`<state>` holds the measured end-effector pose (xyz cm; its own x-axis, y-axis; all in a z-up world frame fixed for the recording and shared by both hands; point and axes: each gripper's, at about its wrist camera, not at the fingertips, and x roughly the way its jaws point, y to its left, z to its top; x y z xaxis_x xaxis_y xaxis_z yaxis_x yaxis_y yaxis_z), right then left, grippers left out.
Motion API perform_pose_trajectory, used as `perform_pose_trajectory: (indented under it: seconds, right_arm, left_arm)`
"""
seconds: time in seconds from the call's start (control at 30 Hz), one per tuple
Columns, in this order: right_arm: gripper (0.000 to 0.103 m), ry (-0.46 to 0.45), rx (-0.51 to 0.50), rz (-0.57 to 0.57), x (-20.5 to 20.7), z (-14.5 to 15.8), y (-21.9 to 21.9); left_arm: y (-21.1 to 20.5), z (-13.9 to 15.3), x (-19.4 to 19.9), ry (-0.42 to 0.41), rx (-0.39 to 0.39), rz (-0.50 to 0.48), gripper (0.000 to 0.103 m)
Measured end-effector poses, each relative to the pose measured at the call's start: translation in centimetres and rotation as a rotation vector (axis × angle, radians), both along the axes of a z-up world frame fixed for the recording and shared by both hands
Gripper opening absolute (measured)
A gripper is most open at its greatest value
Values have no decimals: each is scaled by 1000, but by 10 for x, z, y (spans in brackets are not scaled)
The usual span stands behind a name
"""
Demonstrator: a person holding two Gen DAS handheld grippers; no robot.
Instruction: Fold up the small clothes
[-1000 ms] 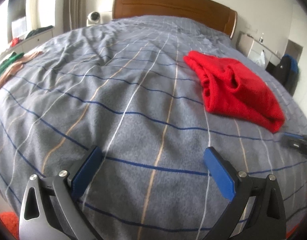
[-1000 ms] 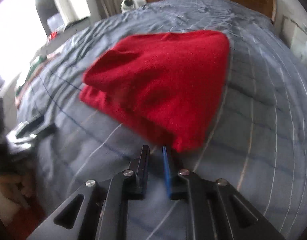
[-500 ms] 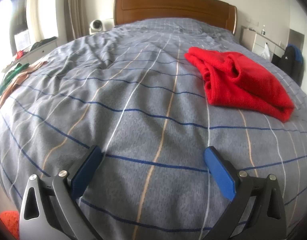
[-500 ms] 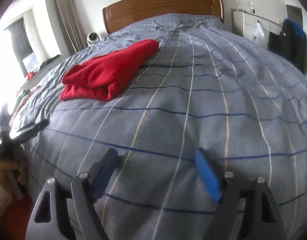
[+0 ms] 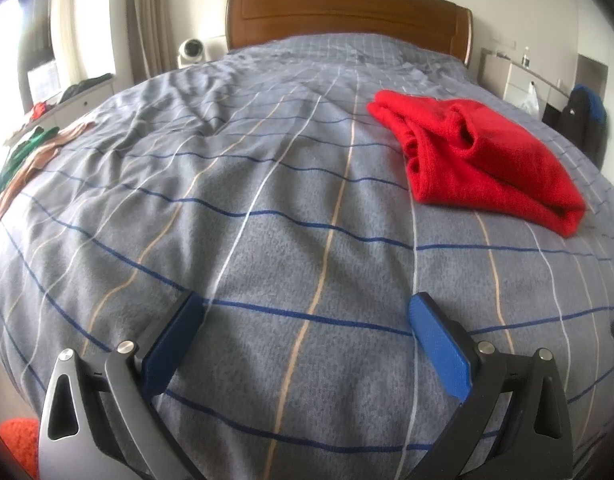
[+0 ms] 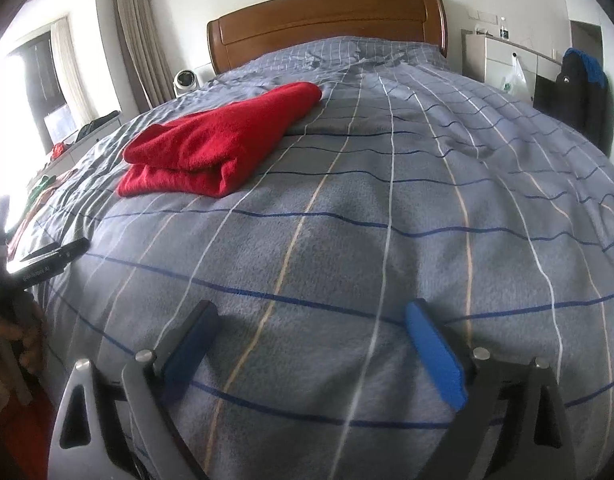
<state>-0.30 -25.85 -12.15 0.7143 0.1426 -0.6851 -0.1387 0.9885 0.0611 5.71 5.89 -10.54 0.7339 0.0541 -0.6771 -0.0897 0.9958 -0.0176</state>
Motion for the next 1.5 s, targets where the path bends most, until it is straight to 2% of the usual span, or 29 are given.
perform_pose_trajectory:
  seconds: [0.1, 0.17, 0.27, 0.37, 0.47, 0.57, 0.67, 0.77, 0.87, 0.9, 0.93, 0.97, 1.0, 1.03, 1.07, 1.13, 1.17, 1.23, 1.3, 1.4, 1.43, 1.47, 1.5]
  right_arm:
    - [97, -6, -20, 0, 0, -1, 3]
    - [97, 0, -25, -2, 1, -1, 4]
    - [97, 27, 13, -22, 2, 6, 0]
    - [97, 30, 144, -49, 4, 18, -13]
    - [97, 35, 254, -56, 24, 31, -22]
    - [97, 47, 332, -42, 68, 47, -27]
    - [97, 90, 415, -15, 125, 56, -27]
    - [97, 155, 497, 3, 182, 54, -20]
    - [97, 261, 588, 1, 230, 33, -7]
    - [92, 297, 609, -10, 241, 24, 0]
    - [82, 323, 610, -8, 249, 18, 7]
    - [76, 352, 572, 10, 256, 13, 21]
    - [64, 352, 458, 36, 258, 13, 41]
    - [54, 330, 353, 55, 256, 17, 56]
    - [50, 280, 179, 88, 250, 25, 79]
    - [36, 173, -84, 149, 235, 38, 118]
    - [35, 123, -187, 171, 226, 44, 134]
    - [33, 27, -286, 204, 210, 58, 152]
    - [32, -35, -278, 218, 203, 75, 153]
    - [32, -132, -244, 234, 189, 105, 152]
    - [32, -150, -225, 232, 188, 113, 149]
    - [32, -152, -196, 228, 189, 121, 144]
    - [34, -140, -163, 222, 194, 124, 138]
  left_arm:
    - [1, 3, 0, 22, -12, -5, 102]
    - [5, 12, -1, 44, -64, -26, 102]
    - [14, 35, 4, 15, -244, -81, 102]
    - [17, 60, 29, 3, -406, -140, 102]
    - [10, 71, 75, 46, -486, -175, 102]
    - [-5, 63, 132, 157, -487, -196, 102]
    - [-18, 47, 172, 264, -443, -180, 102]
    - [-23, 33, 191, 319, -384, -140, 102]
    - [-30, 28, 197, 342, -334, -154, 102]
    - [-34, 29, 196, 341, -314, -165, 102]
    - [-39, 29, 194, 340, -300, -183, 101]
    - [-45, 30, 192, 337, -277, -205, 95]
    - [-52, 30, 187, 329, -231, -227, 82]
    - [-58, 31, 187, 326, -205, -254, 45]
    - [-68, 31, 181, 319, -194, -299, 25]
    - [-76, 39, 173, 274, -116, -296, 21]
    - [-79, 46, 167, 249, -93, -300, 19]
    - [-74, 61, 158, 206, -120, -294, 18]
    - [-68, 85, 148, 138, -150, -291, 18]
    - [-65, 117, 138, 54, -149, -296, 19]
    - [-65, 120, 139, 49, -143, -291, 23]
    - [-67, 118, 140, 55, -133, -283, 34]
    - [-67, 113, 140, 69, -110, -261, 41]
